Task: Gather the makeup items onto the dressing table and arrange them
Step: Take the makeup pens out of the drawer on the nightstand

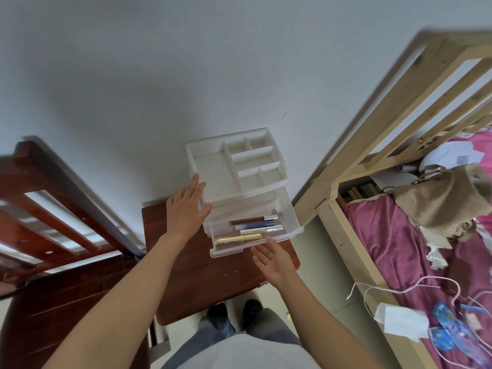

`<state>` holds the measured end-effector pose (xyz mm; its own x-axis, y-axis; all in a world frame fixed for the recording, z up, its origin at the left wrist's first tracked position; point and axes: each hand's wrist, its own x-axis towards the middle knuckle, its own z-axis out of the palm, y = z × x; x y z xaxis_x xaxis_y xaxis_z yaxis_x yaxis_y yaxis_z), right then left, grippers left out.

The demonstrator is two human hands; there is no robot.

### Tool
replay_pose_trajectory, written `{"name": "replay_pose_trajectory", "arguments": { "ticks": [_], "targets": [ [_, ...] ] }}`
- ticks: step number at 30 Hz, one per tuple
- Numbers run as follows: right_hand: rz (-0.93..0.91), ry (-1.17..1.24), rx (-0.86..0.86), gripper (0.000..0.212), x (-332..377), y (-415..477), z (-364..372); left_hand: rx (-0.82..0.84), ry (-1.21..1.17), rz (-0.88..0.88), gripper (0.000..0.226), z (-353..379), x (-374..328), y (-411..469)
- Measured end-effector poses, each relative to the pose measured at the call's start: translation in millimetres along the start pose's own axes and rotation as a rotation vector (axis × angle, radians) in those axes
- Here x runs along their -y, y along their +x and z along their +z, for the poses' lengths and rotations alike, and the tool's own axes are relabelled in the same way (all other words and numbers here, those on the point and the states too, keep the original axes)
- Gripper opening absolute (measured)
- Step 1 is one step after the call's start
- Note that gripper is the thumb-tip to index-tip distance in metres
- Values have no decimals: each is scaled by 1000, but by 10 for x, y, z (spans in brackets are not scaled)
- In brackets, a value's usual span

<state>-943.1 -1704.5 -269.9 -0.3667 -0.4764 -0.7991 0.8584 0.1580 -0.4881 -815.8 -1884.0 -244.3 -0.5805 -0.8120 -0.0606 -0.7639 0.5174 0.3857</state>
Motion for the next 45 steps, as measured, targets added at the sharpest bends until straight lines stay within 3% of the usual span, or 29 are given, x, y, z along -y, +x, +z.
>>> {"name": "replay_pose_trajectory", "arguments": {
  "ticks": [4,10,20,23,30,37,45],
  "targets": [
    [-4,-144,-11,13,29,-7,-35,-5,-13,2,55,-2,-10,8],
    [-3,-584,17,21,174,-181,-78,8,-1,4,56,-13,-18,9],
    [-536,-1190,33,6,804,-108,123,-153,-14,94,38,85,-244,-413],
    [-573,-1463,72,25,933,77,207,-180,-2,33,40,171,-318,-576],
    [-621,-1906,318,41,1013,384,239,-176,35,-174,35,486,-562,-863],
    [-715,-2088,464,44,979,593,229,-208,93,-322,22,612,-855,-1027],
    [-840,-2205,529,41,1030,704,194,-209,135,-392,31,783,-1044,-1132]
  ]
}}
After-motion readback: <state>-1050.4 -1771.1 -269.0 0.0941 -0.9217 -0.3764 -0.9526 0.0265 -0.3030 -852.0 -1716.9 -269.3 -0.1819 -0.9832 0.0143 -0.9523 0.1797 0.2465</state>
